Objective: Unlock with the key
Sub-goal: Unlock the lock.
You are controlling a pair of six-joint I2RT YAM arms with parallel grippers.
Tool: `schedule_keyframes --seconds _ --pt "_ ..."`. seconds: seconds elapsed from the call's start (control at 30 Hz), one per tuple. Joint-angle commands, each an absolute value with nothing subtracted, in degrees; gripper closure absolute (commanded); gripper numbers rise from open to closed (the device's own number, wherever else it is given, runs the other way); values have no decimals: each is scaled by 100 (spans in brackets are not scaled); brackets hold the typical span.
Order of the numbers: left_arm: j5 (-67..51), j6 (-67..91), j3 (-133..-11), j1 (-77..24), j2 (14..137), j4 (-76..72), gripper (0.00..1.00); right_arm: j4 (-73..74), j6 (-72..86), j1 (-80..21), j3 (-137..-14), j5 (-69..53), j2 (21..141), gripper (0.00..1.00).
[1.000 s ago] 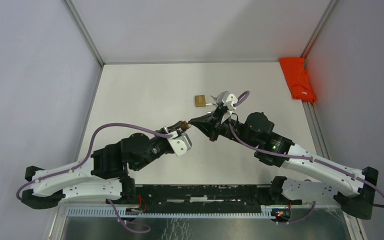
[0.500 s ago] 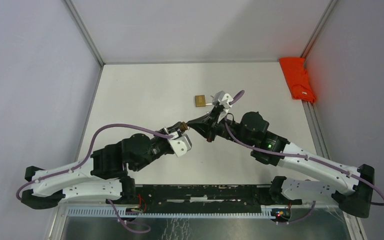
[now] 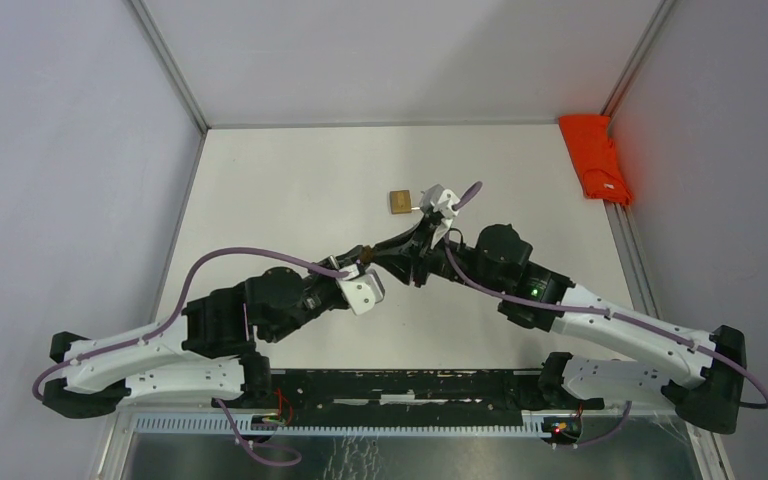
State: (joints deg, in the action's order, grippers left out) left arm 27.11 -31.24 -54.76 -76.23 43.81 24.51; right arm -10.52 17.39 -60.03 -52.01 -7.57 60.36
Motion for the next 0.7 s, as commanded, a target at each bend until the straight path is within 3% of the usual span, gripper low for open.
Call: schedule_keyframes --seconds 0.0,0.3,0.67 --pt "2532 -2937 -5568 -7638 4356 1538 98 -611 1447 -6090 -5323 -458 5806 62" --pt "2610 -2747 -5436 -7639 4416 1525 98 -9 1070 -6091 -5413 903 5115 63" --pt "2514 -2742 -5325 -7640 4438 1372 98 -955 1464 -6091 -5183 -321 5375 68"
